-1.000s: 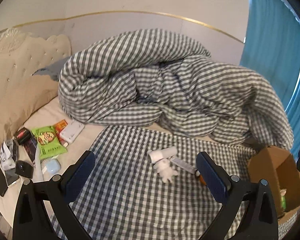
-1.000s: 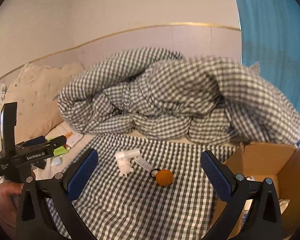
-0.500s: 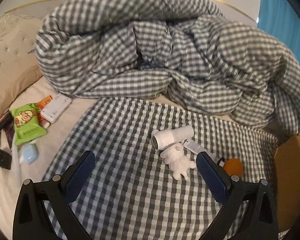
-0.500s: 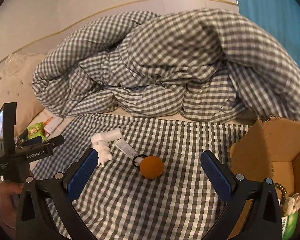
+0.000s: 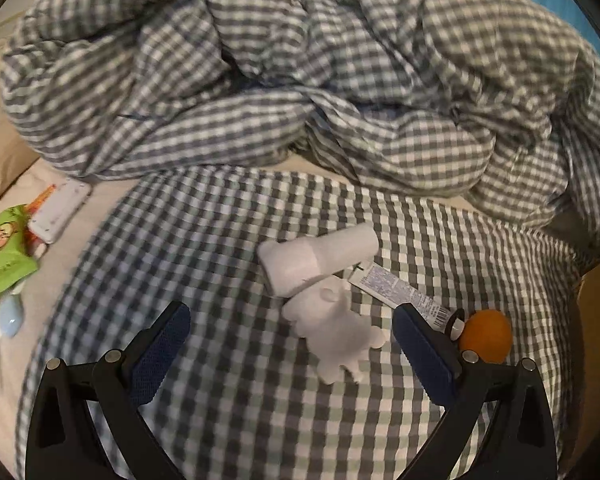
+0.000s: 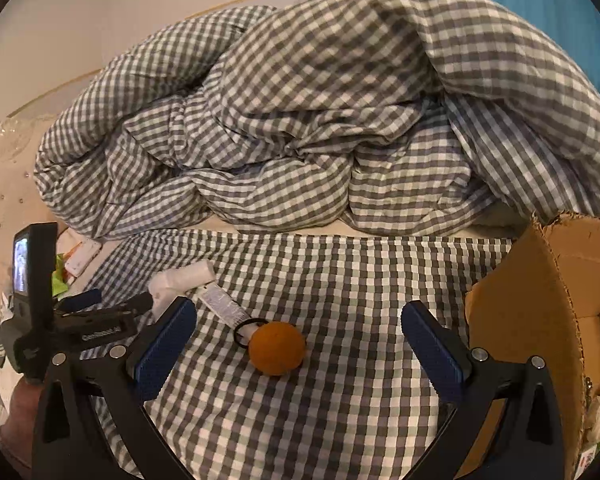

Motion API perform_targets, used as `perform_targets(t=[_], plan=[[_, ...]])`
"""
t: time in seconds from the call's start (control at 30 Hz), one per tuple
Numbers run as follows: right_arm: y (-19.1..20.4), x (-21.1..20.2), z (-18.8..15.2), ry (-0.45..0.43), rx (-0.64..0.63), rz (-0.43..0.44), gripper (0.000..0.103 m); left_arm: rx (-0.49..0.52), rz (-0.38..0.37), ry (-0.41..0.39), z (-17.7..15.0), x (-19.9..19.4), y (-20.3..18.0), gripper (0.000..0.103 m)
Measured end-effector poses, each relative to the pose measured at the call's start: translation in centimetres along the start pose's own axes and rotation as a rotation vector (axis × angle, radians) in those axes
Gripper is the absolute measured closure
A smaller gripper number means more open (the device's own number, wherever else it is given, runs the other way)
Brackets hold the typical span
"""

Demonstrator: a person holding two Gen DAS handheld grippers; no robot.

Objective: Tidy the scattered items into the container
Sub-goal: 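Move both grippers back over the orange and white toy on the bed, then grasp the white toy figure with the left gripper while the right gripper grasps the orange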

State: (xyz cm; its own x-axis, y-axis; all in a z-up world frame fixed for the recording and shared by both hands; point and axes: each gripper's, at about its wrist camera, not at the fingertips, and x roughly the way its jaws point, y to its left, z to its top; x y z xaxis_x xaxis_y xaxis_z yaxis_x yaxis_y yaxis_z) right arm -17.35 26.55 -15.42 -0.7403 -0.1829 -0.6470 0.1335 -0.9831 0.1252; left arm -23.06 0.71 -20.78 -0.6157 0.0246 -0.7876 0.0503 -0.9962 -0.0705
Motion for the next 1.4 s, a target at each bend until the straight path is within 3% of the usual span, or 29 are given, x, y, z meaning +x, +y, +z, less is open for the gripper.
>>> perform_targets(t=[0.3,0.37,0.47,0.5,0.63,1.2,1.23,1.3,1.33,1.4], plan=[[-1.2,2.9,-0.3,0.046,-0.006,-0.011,0.0,0.046,0.027,0.046,0.0,3.5,-1.8,0.0],[-1.2,3.8,-0.6,0.066,-0.016,-0.007,0.0,0.04,0.029,0.07,-0.3,4.4,-1.7,0.006],[-0.9,4.9,-1.0,0.089,-0.043,0.002,0.0,0.03,0.01,0.104,-0.9,5.7,-1.3,0.033],[-0.7,5.3,-1.1,0.096,-0.052,0.007,0.0,0.02,-0.01,0.122,-1.1,6.2,-1.1,0.048],[0.3,6.9,-1.7,0.13,-0.092,0.024,0.0,0.025,-0.024,0.122,-1.3,6.2,-1.0,0.059],[3.1,13.4,-4.8,0.277,-0.182,0.041,0.001,0.03,-0.011,0.013,-0.3,0.1,1.4,0.059],[3.1,13.7,-4.9,0.288,-0.179,0.04,0.005,0.026,-0.011,0.009,-0.1,-0.3,1.6,0.059],[3.1,14.0,-5.2,0.307,-0.172,0.031,0.026,0.02,-0.01,0.002,0.0,-0.8,1.8,0.059],[3.0,14.0,-5.2,0.31,-0.166,0.023,0.046,0.018,-0.009,-0.002,0.1,-1.1,2.0,0.059],[2.7,13.9,-5.1,0.315,-0.14,0.037,0.046,0.014,-0.01,-0.01,0.1,-1.7,2.3,0.059]])
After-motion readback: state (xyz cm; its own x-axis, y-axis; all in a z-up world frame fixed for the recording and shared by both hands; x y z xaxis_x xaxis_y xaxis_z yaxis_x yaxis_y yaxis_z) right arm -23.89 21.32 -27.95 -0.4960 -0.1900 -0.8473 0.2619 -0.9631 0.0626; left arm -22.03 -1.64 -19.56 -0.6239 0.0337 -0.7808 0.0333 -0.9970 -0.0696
